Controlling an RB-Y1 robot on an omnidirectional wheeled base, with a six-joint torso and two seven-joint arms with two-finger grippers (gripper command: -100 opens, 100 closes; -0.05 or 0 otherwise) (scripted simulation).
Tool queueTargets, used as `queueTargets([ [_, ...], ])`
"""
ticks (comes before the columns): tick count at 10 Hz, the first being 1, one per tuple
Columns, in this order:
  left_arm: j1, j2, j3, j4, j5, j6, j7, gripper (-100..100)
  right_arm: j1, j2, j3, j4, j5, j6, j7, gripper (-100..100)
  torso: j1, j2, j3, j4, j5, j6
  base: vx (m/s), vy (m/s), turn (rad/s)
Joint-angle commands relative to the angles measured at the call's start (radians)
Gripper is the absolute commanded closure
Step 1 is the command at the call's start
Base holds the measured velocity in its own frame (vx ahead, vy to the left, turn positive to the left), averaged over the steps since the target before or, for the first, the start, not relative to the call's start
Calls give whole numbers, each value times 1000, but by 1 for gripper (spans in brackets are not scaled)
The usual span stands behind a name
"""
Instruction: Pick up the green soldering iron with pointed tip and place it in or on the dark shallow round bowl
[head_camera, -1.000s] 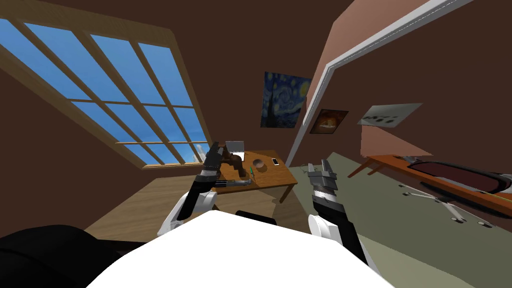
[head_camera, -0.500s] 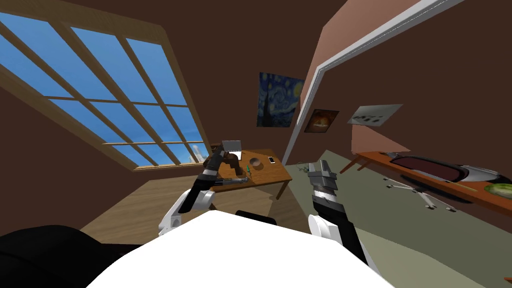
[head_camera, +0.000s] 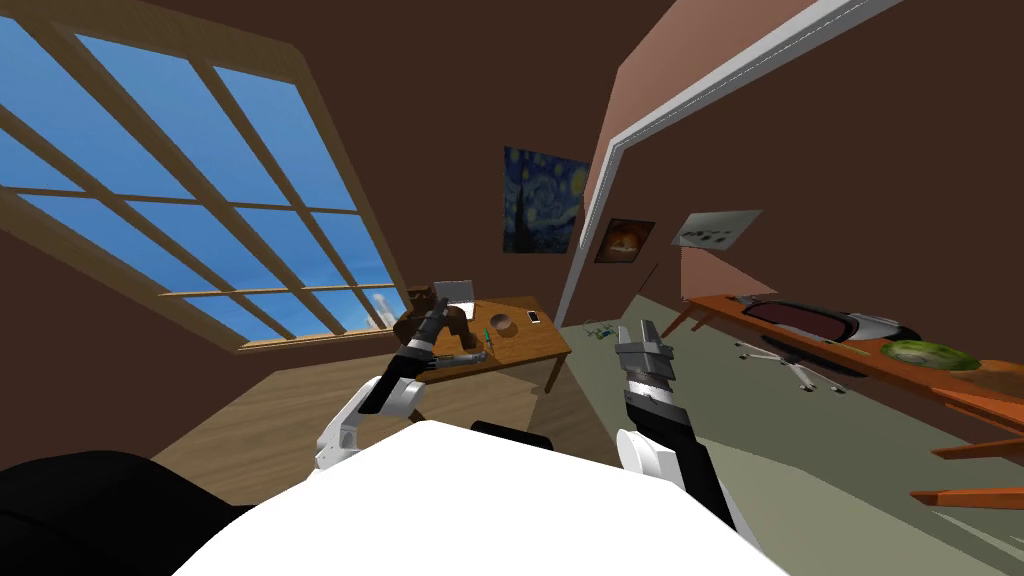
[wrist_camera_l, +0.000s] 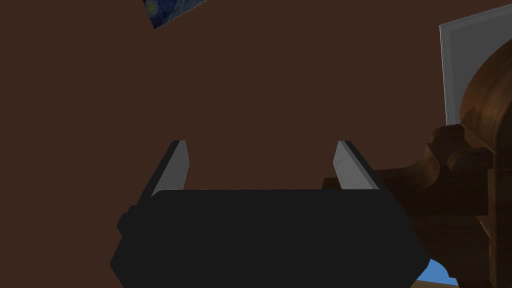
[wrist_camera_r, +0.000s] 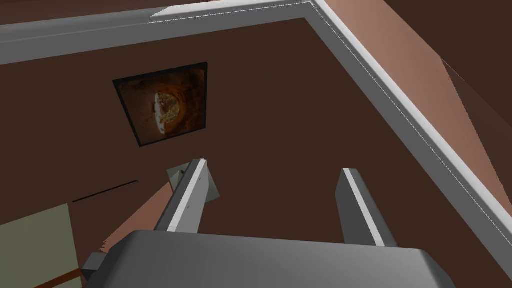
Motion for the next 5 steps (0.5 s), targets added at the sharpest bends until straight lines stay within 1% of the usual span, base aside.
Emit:
queueTargets([
  [1,-11,30,8,50,27,31,-30,-100,0,0,0,0,0,0,0,0,0,0,0,0,0,0,-15,-80,-185],
  [2,-16,50,13,91,47,55,-52,-100,0,0,0,0,0,0,0,0,-1,0,0,0,0,0,-25,-103,-173],
  [3,-16,50,13,91,47,55,-52,-100,0,0,0,0,0,0,0,0,-2,0,0,0,0,0,-14,-69,-46],
  [4,-21,71,18,127,67,81,-75,-100,0,0,0,0,0,0,0,0,-1,0,0,0,0,0,-5,-60,-120],
  [5,-21,71,18,127,67,81,-75,-100,0,0,0,0,0,0,0,0,0,0,0,0,0,0,0,-43,-66],
])
